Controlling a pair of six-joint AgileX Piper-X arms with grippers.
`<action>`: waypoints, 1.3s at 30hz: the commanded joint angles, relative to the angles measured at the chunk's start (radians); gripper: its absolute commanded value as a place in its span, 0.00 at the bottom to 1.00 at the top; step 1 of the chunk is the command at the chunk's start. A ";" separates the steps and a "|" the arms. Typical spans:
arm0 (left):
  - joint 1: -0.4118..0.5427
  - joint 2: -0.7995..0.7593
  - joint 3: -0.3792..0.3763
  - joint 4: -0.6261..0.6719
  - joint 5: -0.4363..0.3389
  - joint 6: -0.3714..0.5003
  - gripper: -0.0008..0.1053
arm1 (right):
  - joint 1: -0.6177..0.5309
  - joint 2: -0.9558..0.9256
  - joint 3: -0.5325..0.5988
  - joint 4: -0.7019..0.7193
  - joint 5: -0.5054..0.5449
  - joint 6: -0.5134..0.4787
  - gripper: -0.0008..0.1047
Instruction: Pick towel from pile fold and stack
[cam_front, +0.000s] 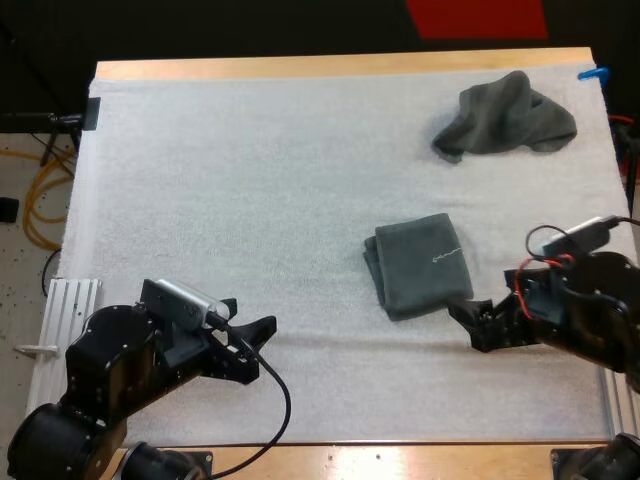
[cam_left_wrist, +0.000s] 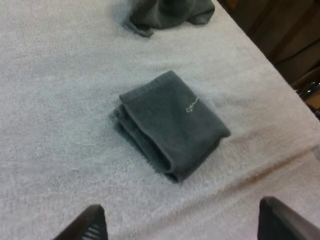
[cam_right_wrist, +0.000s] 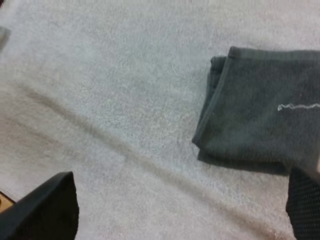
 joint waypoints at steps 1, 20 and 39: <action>0.002 -0.001 -0.004 -0.007 -0.023 -0.025 0.58 | 0.000 -0.014 -0.007 0.000 0.005 -0.010 0.78; -0.048 0.570 0.010 -0.458 0.046 -0.307 0.65 | 0.000 -0.014 -0.007 -0.017 0.029 -0.012 0.78; -0.185 1.124 -0.020 -0.792 0.120 -0.625 0.66 | 0.000 -0.014 -0.007 -0.017 0.029 -0.042 0.78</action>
